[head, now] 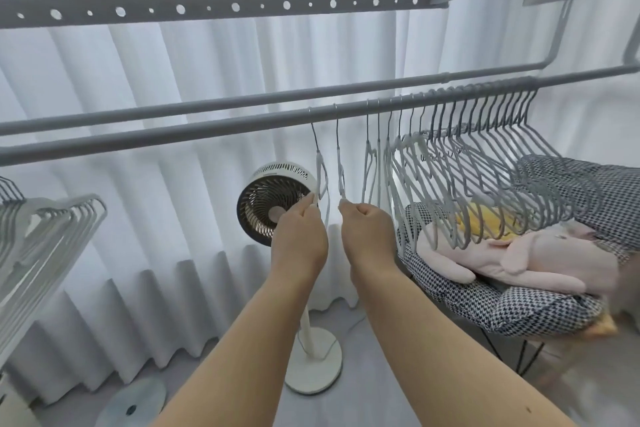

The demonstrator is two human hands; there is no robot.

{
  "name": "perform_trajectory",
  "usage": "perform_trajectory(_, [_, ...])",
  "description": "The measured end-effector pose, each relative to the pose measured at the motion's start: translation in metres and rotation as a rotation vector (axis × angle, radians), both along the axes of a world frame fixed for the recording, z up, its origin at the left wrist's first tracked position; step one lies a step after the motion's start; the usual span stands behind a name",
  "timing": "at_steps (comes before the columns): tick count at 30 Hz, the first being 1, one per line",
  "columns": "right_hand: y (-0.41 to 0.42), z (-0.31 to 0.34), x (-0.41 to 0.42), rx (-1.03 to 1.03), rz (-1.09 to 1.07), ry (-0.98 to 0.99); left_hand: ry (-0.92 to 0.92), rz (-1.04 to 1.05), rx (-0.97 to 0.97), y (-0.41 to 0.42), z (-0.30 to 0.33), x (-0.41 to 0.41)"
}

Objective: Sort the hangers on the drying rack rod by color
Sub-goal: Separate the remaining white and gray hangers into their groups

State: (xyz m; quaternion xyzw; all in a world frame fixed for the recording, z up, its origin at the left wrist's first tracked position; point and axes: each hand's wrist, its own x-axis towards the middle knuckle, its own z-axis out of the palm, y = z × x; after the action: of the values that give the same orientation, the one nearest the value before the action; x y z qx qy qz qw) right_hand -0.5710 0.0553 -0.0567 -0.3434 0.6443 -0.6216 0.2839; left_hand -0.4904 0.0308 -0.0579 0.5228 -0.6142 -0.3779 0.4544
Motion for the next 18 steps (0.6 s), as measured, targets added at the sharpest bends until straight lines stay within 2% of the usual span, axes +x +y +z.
perform_trajectory(18, [-0.006,0.0,-0.018,-0.005,-0.046,-0.027,-0.013,-0.074,0.01,-0.002,0.013,-0.024])
